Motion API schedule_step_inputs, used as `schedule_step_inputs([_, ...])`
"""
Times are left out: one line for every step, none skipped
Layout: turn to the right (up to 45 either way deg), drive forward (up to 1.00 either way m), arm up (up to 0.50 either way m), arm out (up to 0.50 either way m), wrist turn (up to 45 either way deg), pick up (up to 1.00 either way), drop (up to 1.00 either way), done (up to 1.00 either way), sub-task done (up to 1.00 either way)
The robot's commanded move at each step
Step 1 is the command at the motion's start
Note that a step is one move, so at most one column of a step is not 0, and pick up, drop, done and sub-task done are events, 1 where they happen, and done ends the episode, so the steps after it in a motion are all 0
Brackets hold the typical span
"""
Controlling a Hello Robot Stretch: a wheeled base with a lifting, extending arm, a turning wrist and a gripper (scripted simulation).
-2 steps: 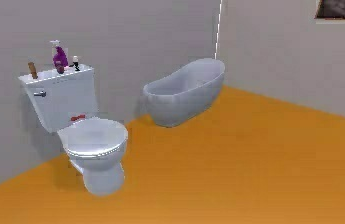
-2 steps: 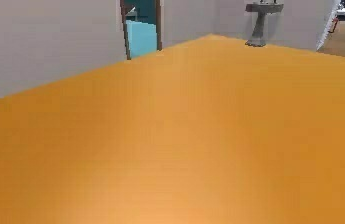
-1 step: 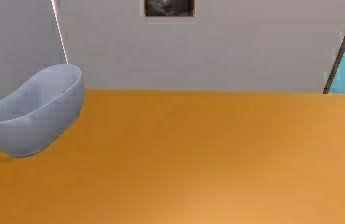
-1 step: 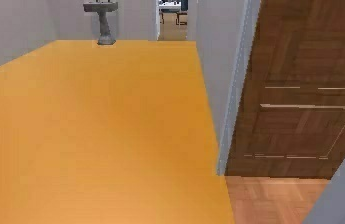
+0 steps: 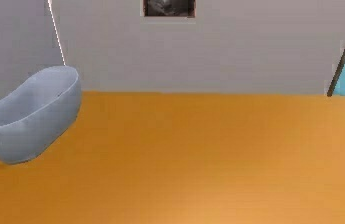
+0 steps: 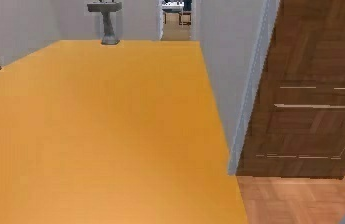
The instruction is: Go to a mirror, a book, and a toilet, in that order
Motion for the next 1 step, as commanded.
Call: schedule_step_inputs([-45.0,0.00,0.00,0.00,0.0,0.00,0.00,0.00,0.00])
